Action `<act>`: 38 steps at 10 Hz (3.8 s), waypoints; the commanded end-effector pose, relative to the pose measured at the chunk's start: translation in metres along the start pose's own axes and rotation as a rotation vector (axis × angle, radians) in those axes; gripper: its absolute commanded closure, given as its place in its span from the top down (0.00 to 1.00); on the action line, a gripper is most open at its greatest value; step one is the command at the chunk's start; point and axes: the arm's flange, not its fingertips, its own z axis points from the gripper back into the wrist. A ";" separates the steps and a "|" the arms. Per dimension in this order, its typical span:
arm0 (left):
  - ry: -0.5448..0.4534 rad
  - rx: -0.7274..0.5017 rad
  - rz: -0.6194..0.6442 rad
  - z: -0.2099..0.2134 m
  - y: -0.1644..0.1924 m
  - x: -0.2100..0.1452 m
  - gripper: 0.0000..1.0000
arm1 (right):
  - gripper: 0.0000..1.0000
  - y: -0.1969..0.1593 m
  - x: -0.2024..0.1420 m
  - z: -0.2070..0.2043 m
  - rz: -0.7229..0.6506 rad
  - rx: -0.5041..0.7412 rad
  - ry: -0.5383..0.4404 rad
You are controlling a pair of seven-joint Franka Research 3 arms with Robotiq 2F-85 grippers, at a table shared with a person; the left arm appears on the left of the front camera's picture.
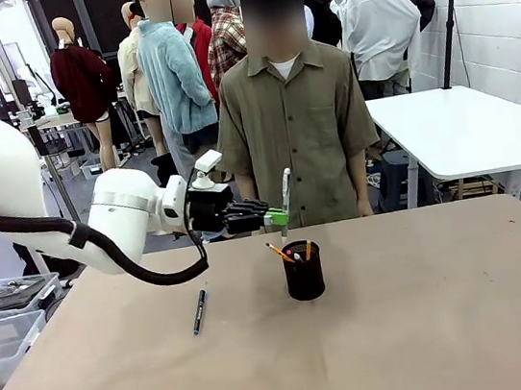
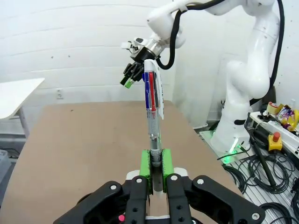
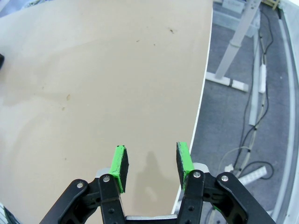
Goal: Place the pens into the pen holder.
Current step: Pick up a writing instrument from the table and place it into the Pen holder.
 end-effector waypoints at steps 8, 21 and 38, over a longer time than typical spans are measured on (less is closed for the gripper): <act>-0.079 0.049 -0.050 0.007 0.054 -0.014 0.00 | 0.54 0.000 0.000 -0.002 0.006 -0.009 0.010; 0.012 -0.002 0.039 -0.022 0.089 -0.074 0.07 | 0.54 0.000 0.000 -0.002 0.006 -0.009 0.010; 0.487 0.900 0.717 0.160 -0.120 0.010 0.78 | 0.54 0.000 0.000 -0.002 0.006 -0.009 0.010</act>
